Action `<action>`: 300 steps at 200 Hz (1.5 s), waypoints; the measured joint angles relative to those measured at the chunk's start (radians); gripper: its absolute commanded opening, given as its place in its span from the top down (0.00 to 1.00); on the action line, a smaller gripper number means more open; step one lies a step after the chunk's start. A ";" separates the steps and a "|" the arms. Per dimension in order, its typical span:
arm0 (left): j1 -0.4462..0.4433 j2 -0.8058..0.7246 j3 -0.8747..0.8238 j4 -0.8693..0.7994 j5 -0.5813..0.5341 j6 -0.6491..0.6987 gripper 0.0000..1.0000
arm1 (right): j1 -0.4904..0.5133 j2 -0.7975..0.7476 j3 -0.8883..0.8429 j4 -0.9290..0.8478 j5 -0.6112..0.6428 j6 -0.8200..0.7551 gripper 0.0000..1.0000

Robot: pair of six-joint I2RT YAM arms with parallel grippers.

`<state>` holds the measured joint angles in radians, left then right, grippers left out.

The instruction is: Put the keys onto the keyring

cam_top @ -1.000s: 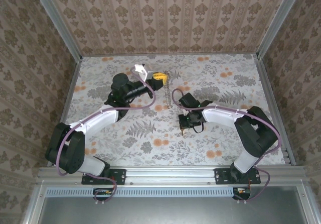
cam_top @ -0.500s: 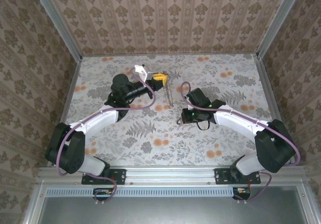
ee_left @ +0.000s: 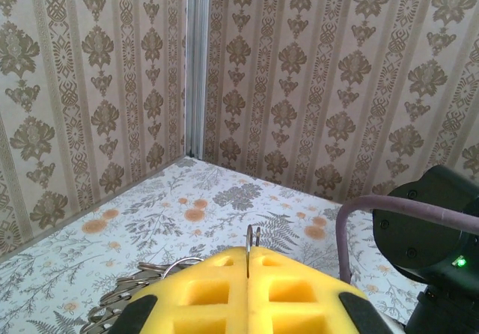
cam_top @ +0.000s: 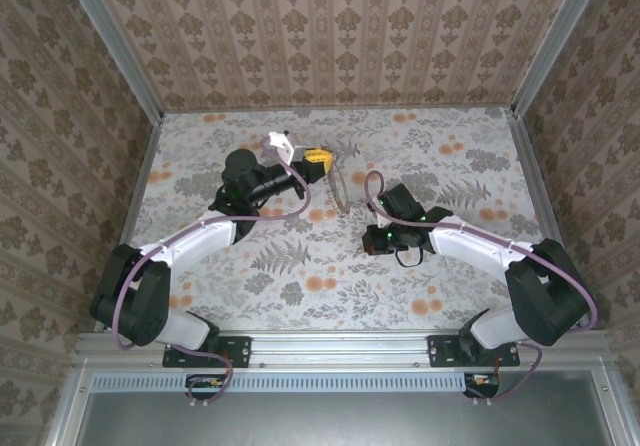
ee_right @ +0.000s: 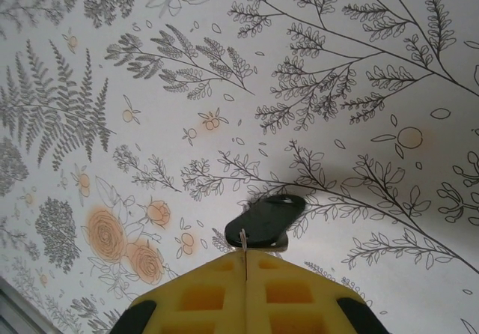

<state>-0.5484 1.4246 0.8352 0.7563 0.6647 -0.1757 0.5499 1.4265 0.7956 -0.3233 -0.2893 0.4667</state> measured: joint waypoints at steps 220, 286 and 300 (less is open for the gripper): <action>0.000 0.000 0.076 -0.137 0.097 0.106 1.00 | -0.233 -0.528 -0.152 0.303 -0.129 -0.061 1.00; -0.032 0.072 0.257 -0.323 0.188 0.231 1.00 | -0.270 -0.528 -0.147 0.426 -0.174 -0.078 1.00; -0.042 0.092 0.288 -0.367 0.201 0.251 1.00 | -0.271 -0.509 -0.138 0.449 -0.190 -0.079 1.00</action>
<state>-0.5903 1.5166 1.1236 0.3889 0.8661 0.0750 0.2790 0.9173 0.6571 0.1261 -0.4789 0.3878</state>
